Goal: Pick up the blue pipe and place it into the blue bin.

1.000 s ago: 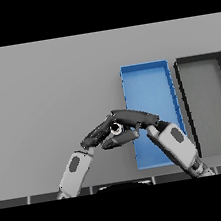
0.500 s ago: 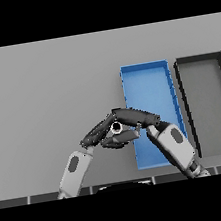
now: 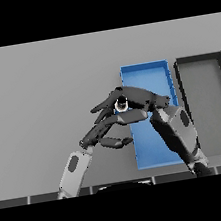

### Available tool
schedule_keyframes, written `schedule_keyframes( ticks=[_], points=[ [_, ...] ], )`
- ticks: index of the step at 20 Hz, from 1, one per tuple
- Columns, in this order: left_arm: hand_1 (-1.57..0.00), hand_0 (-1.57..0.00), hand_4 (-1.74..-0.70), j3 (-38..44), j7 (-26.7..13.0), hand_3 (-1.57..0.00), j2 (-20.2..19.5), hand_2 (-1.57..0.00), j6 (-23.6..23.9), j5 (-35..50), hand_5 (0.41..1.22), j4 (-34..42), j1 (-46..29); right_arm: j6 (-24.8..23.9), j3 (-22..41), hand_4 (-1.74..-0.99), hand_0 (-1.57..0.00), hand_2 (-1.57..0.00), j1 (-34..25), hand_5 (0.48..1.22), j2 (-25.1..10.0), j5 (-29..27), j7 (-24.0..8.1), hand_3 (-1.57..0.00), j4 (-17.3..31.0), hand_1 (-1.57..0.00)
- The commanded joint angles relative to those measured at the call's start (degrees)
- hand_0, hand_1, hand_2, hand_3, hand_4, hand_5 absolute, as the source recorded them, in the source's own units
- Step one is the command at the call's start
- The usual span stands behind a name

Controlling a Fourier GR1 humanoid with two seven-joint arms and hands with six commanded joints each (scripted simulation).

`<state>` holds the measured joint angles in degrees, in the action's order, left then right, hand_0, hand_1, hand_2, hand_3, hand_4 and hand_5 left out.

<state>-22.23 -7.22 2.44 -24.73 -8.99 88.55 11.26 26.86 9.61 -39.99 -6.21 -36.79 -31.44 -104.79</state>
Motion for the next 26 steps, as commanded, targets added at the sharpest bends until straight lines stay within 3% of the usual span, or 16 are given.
schedule_keyframes(
  ticks=[1,2,3,7,11,12,16,22,24,26],
  points=[
    [0.00,0.00,-0.96,-0.81,-0.07,0.00,0.39,0.00,0.17,-0.38,0.475,0.60,-0.68,-1.88,-1.36,-1.496,-1.57,-1.57,-2.56,1.221,-0.48,-2.98,-1.78,-1.57,0.64,-1.57],
    [0.00,0.00,-0.96,-0.89,0.01,0.00,0.08,0.00,0.11,-0.56,0.475,0.84,-0.90,-3.76,-2.77,-1.496,-1.57,-1.57,-5.88,1.221,-1.17,-4.87,-2.62,-1.57,1.20,-1.57],
    [0.00,0.00,-0.95,-0.92,0.41,0.00,-0.38,0.00,-0.35,-0.01,0.474,1.85,-1.67,-4.93,-5.08,-1.497,-1.57,-1.57,-8.07,1.221,-2.23,-6.04,-1.30,-1.57,2.47,-1.57],
    [0.00,0.00,-0.95,-0.92,1.25,0.00,-0.80,0.00,0.10,-0.92,0.466,1.70,-1.58,-8.89,-11.03,-1.498,-1.57,-1.57,-14.69,1.221,-5.58,-2.19,2.49,-1.57,9.59,-1.57],
    [0.00,0.00,-0.95,-0.71,0.40,0.00,-1.22,0.00,0.03,-0.45,0.472,2.92,-2.37,-8.41,-14.15,-1.498,-1.57,-1.57,-14.55,1.221,-8.47,5.05,4.71,-1.57,16.59,-1.57],
    [0.00,0.00,-0.95,-0.40,-0.05,0.00,-1.13,0.00,0.32,-0.46,0.474,2.73,-2.22,-8.90,-15.24,-1.499,-1.57,-1.57,-15.04,1.221,-9.15,5.75,3.60,-1.57,18.35,-1.57],
    [0.00,0.00,-0.94,-0.14,0.86,0.00,-1.60,0.00,0.00,0.03,0.467,3.31,-2.53,-7.47,-16.76,-1.499,-1.57,-1.57,-10.77,1.221,-10.57,10.76,3.73,-1.57,22.23,-1.57],
    [0.00,0.00,-0.93,-0.45,2.21,0.00,-1.37,0.00,0.96,-1.47,0.460,2.28,-2.05,-8.43,-17.18,-1.500,-1.57,-1.57,-2.42,1.221,-11.08,17.15,-2.31,-1.57,22.65,-1.57],
    [0.00,0.00,-0.93,-0.22,2.97,0.00,-1.46,0.00,1.38,-1.82,0.463,2.07,-1.67,-9.37,-16.92,-1.500,-1.57,-1.57,1.75,1.221,-10.37,19.30,-3.49,-1.57,21.21,-1.57],
    [0.00,0.00,-0.93,-0.07,3.18,0.00,-1.70,0.00,1.43,-1.93,0.465,1.90,-1.73,-12.38,-15.56,-1.500,-1.57,-1.57,3.84,1.221,-10.99,21.34,-3.49,-1.57,22.95,-1.57]
  ],
)
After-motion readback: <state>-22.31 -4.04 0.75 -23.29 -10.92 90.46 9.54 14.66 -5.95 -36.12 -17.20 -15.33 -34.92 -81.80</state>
